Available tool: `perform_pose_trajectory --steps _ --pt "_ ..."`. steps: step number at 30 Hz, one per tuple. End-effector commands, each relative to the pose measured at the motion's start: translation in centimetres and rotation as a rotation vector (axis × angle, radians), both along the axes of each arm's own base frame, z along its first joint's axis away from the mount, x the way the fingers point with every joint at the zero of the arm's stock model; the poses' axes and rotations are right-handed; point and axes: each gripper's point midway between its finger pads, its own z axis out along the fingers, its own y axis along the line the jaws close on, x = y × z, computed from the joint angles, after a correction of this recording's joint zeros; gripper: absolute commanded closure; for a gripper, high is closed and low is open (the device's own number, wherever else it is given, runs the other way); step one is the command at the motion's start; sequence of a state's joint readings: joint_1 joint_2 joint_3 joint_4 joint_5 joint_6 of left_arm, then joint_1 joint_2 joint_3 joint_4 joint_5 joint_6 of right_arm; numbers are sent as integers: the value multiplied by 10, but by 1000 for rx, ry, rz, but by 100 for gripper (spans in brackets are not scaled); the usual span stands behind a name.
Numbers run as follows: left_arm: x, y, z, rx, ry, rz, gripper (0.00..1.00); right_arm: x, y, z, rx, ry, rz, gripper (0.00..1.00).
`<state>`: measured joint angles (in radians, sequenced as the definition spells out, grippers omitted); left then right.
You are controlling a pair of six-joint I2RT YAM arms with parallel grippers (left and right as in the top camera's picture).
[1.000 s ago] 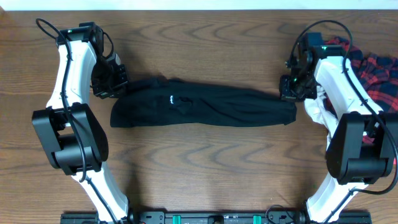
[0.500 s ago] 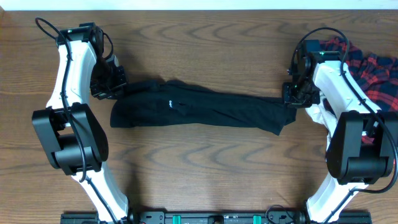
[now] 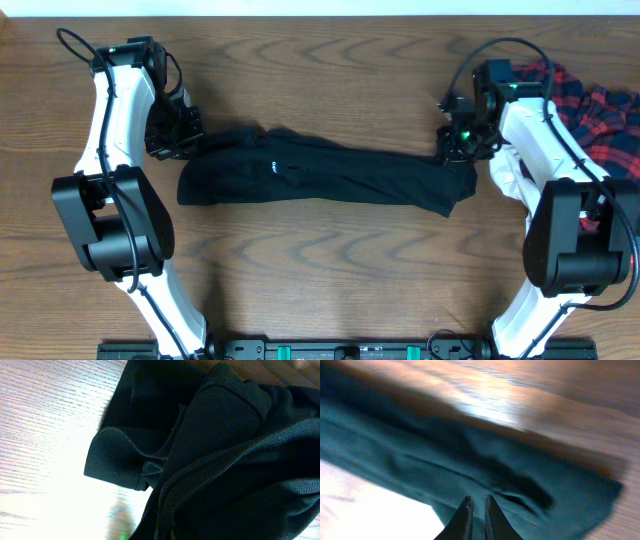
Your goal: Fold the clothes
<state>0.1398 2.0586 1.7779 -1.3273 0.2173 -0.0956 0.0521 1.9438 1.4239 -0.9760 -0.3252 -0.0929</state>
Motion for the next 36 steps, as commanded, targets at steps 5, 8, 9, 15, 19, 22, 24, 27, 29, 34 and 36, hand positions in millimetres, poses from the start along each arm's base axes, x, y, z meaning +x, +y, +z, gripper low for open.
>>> perform_pose_trajectory --steps 5,8,9,15,19,22,24,27,29,34,36 --pt "-3 3 6 20 -14 -20 94 -8 20 1 19 -10 102 76" --pt "-3 3 6 20 -14 -20 94 -13 20 -4 -8 2 111 73" --pt "-3 3 6 20 -14 -20 94 -14 19 -6 -18 6 114 72" --pt "-3 3 6 20 -14 -20 94 -20 10 -16 -96 20 122 67" --pt "-3 3 6 20 -14 -20 94 -14 -27 -24 -300 23 -38 68" --pt "-3 3 6 21 -14 -20 94 -9 -29 -23 -298 10 -72 69" --pt "-3 3 6 21 -13 -20 94 -9 -27 -23 -276 13 -73 69" --pt "-2 3 6 21 -16 -20 94 -11 -24 -23 -252 22 -74 69" --pt "-1 3 6 21 -18 -20 94 -13 -23 -23 -251 32 -72 65" --pt "-2 3 6 21 -18 -20 94 -23 -28 -24 -274 71 -68 61" --pt "-2 3 6 21 -18 -20 94 -23 -30 -24 -287 71 -69 62"
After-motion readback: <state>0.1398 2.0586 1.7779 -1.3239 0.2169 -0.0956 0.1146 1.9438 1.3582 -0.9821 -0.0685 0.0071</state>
